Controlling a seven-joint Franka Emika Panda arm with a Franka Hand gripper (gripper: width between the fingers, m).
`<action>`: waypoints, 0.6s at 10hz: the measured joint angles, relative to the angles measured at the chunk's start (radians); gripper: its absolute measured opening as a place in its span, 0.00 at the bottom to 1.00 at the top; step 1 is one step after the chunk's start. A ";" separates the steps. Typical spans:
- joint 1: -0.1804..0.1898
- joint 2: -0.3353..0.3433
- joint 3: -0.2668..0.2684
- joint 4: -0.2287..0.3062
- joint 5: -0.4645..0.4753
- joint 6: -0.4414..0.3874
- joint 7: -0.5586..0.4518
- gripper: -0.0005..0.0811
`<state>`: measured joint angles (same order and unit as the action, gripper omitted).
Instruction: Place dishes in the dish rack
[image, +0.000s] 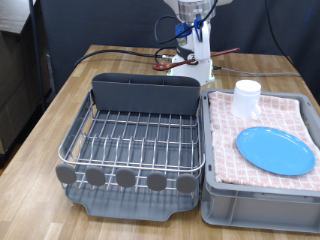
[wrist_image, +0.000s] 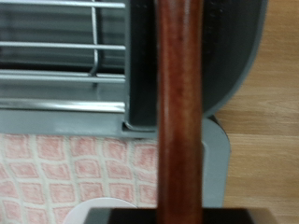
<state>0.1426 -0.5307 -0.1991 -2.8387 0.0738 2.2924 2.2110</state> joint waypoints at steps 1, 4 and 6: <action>-0.002 0.000 0.004 -0.005 0.000 0.023 0.001 0.12; 0.006 0.004 -0.042 0.019 0.053 -0.034 -0.040 0.12; 0.008 0.004 -0.124 0.021 0.113 -0.056 -0.151 0.12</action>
<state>0.1508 -0.5269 -0.3228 -2.8176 0.1868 2.2362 2.0604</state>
